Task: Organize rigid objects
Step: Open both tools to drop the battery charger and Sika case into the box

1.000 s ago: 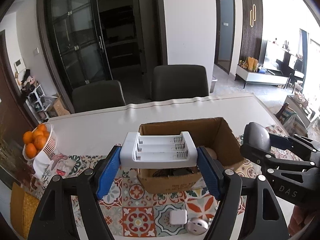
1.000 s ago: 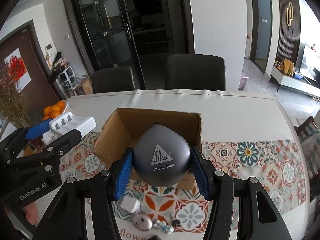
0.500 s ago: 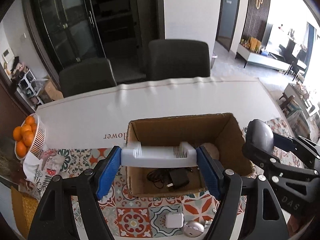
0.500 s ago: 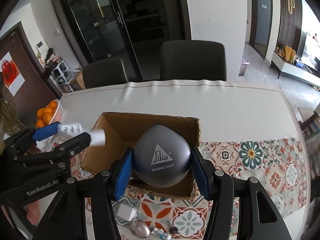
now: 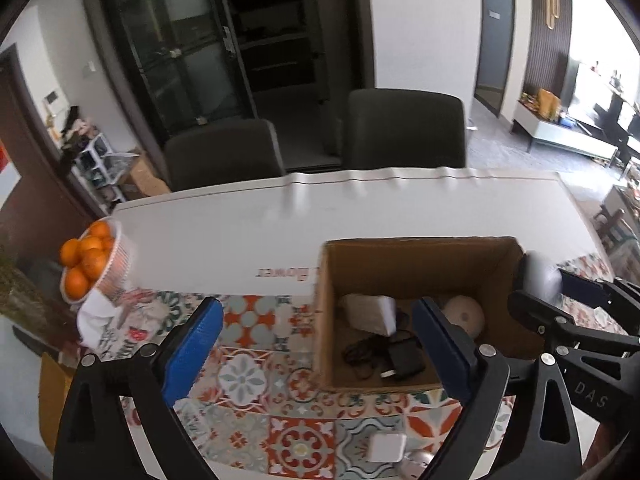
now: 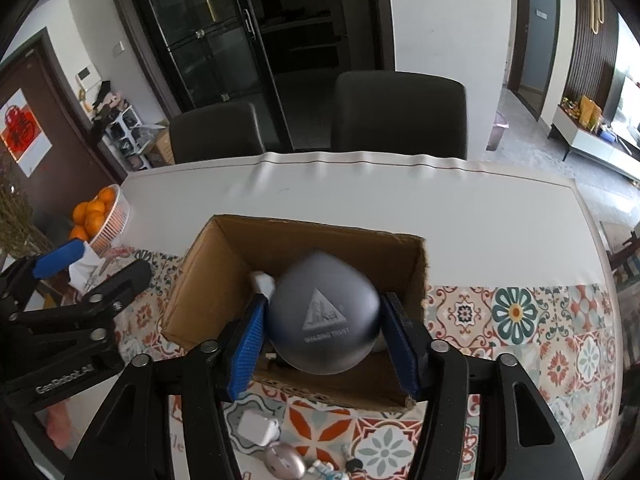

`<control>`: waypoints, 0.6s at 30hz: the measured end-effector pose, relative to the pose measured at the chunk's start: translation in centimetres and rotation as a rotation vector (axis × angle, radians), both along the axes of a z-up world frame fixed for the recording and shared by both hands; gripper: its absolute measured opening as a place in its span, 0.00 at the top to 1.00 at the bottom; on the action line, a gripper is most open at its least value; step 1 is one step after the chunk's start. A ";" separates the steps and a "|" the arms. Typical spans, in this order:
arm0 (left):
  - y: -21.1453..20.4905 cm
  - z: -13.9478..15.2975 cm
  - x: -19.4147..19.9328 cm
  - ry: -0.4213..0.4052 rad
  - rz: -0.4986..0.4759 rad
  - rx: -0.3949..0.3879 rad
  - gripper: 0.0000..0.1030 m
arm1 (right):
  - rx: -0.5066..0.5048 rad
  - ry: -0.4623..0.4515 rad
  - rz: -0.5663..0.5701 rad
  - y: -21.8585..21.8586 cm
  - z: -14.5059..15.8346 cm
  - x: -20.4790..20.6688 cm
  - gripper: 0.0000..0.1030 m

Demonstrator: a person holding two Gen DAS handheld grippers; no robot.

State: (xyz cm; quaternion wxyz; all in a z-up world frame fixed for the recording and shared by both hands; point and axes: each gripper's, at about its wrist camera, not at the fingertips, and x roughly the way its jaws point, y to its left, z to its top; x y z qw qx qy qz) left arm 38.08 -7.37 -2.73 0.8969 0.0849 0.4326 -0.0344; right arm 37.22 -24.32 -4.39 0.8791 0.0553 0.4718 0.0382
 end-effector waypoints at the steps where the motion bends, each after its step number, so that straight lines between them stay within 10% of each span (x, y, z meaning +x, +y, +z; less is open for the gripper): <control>1: 0.4 0.1 -0.1 -0.005 0.009 0.002 0.06 | -0.008 -0.006 0.001 0.3 0.1 0.0 0.29; 18: 2.5 1.6 -5.8 -0.117 0.040 0.012 0.00 | -0.076 -0.082 -0.057 1.6 2.5 -6.3 0.25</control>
